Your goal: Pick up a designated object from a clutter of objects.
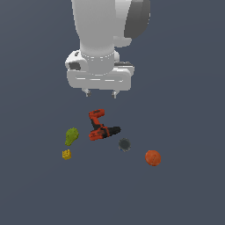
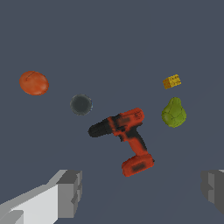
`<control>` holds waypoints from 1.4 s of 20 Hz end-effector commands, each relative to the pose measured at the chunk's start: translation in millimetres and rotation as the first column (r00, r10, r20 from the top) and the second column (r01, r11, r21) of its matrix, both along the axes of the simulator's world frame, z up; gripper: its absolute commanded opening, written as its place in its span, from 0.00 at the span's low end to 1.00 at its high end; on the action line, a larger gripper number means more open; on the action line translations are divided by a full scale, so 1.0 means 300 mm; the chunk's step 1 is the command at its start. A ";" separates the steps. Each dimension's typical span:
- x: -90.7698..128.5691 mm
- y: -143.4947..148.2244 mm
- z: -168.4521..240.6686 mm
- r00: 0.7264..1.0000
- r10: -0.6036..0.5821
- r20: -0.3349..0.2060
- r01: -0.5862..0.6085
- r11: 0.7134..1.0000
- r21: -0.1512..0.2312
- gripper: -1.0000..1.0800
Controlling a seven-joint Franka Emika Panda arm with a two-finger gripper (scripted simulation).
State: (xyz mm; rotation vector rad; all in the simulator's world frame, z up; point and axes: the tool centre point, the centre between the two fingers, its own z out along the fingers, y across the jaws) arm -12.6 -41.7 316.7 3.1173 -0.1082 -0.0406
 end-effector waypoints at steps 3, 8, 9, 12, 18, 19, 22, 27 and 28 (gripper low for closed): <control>0.023 -0.018 -0.019 1.000 0.012 0.000 -0.012 1.000 0.002 0.96; 0.075 -0.058 -0.065 0.999 0.040 0.001 -0.040 0.999 0.007 0.96; 0.088 -0.069 -0.077 0.999 0.047 0.002 -0.047 0.999 0.008 0.96; 0.133 -0.108 -0.122 0.997 0.072 0.003 -0.072 0.997 0.011 0.96; 0.235 -0.217 -0.252 0.990 0.137 0.009 -0.137 0.990 0.019 0.96; 0.251 -0.237 -0.277 0.989 0.149 0.010 -0.149 0.989 0.020 0.96; 0.295 -0.299 -0.355 0.983 0.183 0.013 -0.183 0.983 0.022 0.96; 0.354 -0.406 -0.496 0.971 0.239 0.018 -0.240 0.971 0.024 0.96; 0.363 -0.427 -0.525 0.968 0.251 0.019 -0.251 0.968 0.024 0.96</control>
